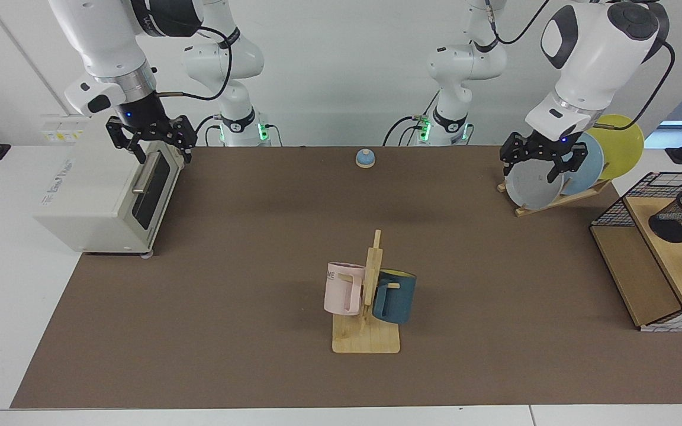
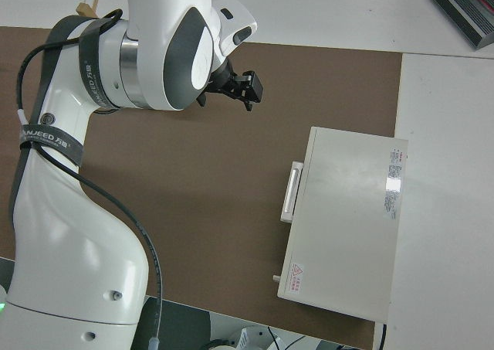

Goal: Put markers into pen holder

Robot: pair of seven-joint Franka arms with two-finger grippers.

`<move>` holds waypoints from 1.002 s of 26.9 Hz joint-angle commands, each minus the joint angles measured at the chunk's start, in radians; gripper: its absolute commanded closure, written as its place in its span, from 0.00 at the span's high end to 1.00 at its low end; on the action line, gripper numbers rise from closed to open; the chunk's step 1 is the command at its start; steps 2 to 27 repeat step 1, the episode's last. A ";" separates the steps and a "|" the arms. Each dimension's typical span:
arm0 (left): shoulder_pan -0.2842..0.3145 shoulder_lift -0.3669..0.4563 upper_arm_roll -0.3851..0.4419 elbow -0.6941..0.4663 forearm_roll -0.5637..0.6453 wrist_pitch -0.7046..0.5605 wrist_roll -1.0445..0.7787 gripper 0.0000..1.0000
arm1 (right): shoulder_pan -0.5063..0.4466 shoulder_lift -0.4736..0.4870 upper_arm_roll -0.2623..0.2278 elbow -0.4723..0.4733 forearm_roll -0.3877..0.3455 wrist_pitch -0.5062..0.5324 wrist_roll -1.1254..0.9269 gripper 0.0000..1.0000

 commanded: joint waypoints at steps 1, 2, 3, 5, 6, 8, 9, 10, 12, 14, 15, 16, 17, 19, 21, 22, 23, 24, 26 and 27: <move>-0.001 -0.013 0.004 -0.020 0.009 0.010 0.004 1.00 | -0.019 -0.016 0.012 -0.016 0.005 0.001 -0.033 1.00; -0.001 -0.013 0.004 -0.020 0.009 0.010 0.004 1.00 | -0.019 -0.016 0.012 -0.016 0.005 0.001 -0.033 1.00; -0.001 -0.013 0.004 -0.020 0.009 0.010 0.004 1.00 | -0.019 -0.016 0.012 -0.016 0.005 0.001 -0.033 1.00; -0.001 -0.013 0.004 -0.020 0.009 0.010 0.004 1.00 | -0.019 -0.016 0.012 -0.016 0.005 0.001 -0.033 1.00; -0.001 -0.013 0.004 -0.020 0.009 0.010 0.004 1.00 | -0.019 -0.016 0.012 -0.016 0.005 0.001 -0.033 1.00; -0.001 -0.013 0.004 -0.020 0.009 0.010 0.004 1.00 | -0.019 -0.016 0.012 -0.016 0.005 0.001 -0.033 1.00; -0.001 -0.013 0.004 -0.020 0.009 0.010 0.004 1.00 | -0.019 -0.016 0.012 -0.016 0.005 0.001 -0.033 1.00; -0.001 -0.013 0.004 -0.020 0.009 0.010 0.004 1.00 | -0.019 -0.016 0.012 -0.016 0.005 0.001 -0.033 1.00; -0.001 -0.013 0.004 -0.020 0.009 0.010 0.004 1.00 | -0.019 -0.016 0.012 -0.016 0.005 0.001 -0.033 1.00; -0.001 -0.013 0.004 -0.020 0.009 0.010 0.004 1.00 | -0.019 -0.016 0.012 -0.016 0.005 0.001 -0.033 1.00; -0.001 -0.013 0.004 -0.020 0.009 0.010 0.004 1.00 | -0.019 -0.016 0.012 -0.016 0.005 0.001 -0.033 1.00; -0.001 -0.013 0.004 -0.020 0.009 0.010 0.004 1.00 | -0.019 -0.016 0.012 -0.016 0.005 0.001 -0.033 1.00; -0.001 -0.013 0.004 -0.020 0.009 0.010 0.004 1.00 | -0.019 -0.016 0.012 -0.016 0.005 0.001 -0.033 1.00; -0.001 -0.013 0.004 -0.020 0.009 0.010 0.004 1.00 | -0.019 -0.016 0.012 -0.016 0.005 0.001 -0.033 1.00; -0.001 -0.013 0.004 -0.020 0.009 0.010 0.004 1.00 | -0.019 -0.016 0.012 -0.016 0.005 0.001 -0.033 1.00; -0.001 -0.013 0.004 -0.020 0.009 0.010 0.004 1.00 | -0.019 -0.016 0.012 -0.016 0.005 0.001 -0.033 1.00; -0.001 -0.013 0.004 -0.020 0.009 0.010 0.004 1.00 | -0.019 -0.016 0.012 -0.016 0.005 0.001 -0.033 1.00; -0.001 -0.013 0.004 -0.020 0.009 0.010 0.004 1.00 | -0.019 -0.016 0.012 -0.016 0.005 0.001 -0.033 1.00; -0.001 -0.013 0.004 -0.020 0.009 0.010 0.004 1.00 | -0.019 -0.016 0.012 -0.016 0.005 0.001 -0.033 1.00; -0.001 -0.013 0.004 -0.020 0.009 0.010 0.004 1.00 | -0.019 -0.016 0.012 -0.016 0.005 0.001 -0.033 1.00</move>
